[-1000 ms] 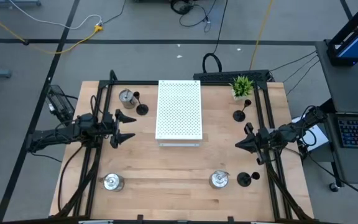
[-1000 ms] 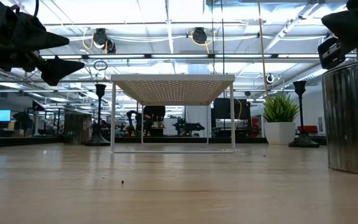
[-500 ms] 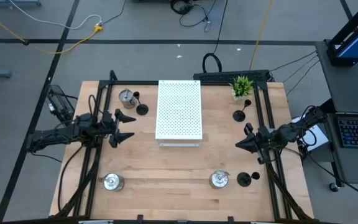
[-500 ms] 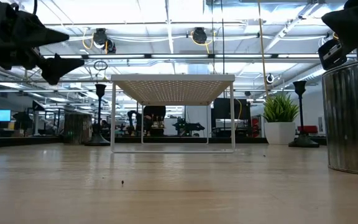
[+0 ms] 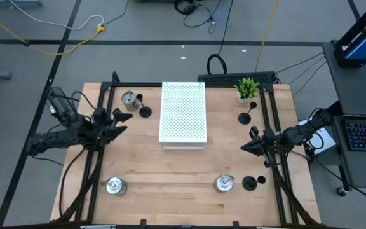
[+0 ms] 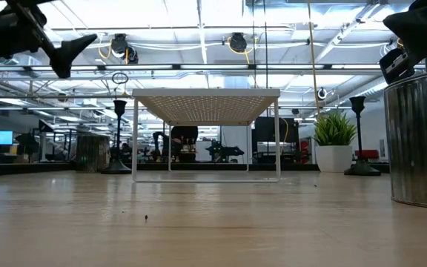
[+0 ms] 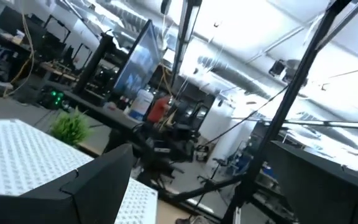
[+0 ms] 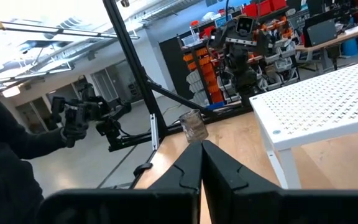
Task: Pick & Place candle stick holders
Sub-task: Put the top left black candle holder on the shelf
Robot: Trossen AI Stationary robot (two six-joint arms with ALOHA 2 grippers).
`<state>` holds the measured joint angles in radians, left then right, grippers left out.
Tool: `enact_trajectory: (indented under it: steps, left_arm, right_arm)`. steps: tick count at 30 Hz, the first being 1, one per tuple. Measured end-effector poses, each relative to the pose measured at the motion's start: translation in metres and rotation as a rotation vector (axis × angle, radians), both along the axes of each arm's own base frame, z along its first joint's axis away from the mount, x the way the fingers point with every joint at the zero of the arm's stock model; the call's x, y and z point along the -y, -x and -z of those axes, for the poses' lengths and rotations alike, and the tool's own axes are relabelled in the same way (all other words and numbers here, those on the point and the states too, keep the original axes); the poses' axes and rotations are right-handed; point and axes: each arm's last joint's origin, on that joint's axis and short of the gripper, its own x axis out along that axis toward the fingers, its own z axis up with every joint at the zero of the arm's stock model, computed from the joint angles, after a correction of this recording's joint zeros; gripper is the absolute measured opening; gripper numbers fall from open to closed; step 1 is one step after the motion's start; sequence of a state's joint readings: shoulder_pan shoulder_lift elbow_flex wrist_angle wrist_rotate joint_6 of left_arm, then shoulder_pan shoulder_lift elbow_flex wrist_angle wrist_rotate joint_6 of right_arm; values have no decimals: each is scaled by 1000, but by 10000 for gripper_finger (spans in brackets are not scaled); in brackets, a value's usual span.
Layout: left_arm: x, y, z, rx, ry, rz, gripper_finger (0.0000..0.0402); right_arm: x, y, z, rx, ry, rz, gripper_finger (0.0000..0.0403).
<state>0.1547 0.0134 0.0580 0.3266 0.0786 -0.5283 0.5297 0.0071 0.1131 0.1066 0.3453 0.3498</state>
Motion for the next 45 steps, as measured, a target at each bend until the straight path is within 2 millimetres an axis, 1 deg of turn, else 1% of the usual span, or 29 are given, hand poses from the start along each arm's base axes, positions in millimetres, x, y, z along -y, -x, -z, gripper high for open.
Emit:
enact_trajectory:
  steps: [4, 8, 12, 16, 19, 24, 30, 35, 39, 45]
  left_arm:
    - [-3, -1, -18, -122, -30, -103, 379]
    - [-7, -8, -36, -390, -49, -220, 379]
    - [-13, -26, -51, -664, -63, -325, 379]
    - [-23, -50, -56, -893, -91, -427, 379]
    - [-30, -63, -51, -1016, -110, -479, 379]
    - [-38, -77, -40, -1117, -185, -477, 379]
    - [-41, -77, -37, -1158, -213, -480, 379]
    - [-42, -73, -35, -1185, -177, -493, 379]
    - [-44, -70, -33, -1197, -104, -517, 379]
    - [-47, -69, -33, -1181, -34, -545, 379]
  right_arm:
    - [0, 0, 0, 0, 3, 0, 0]
    - [0, 0, 0, 0, 4, -1, 0]
    - [0, 0, 0, -1, 4, -1, 0]
    - [0, 0, 0, -1, 4, -2, 0]
    - [0, 0, 0, -1, 4, -2, 0]
    - [0, 0, 0, -1, 4, -3, 0]
    - [0, 0, 0, -2, 4, -2, 0]
    - [0, 0, 0, -2, 5, -3, 0]
    - [0, 0, 0, -2, 5, -3, 0]
    - [0, 0, 0, -2, 4, -3, 0]
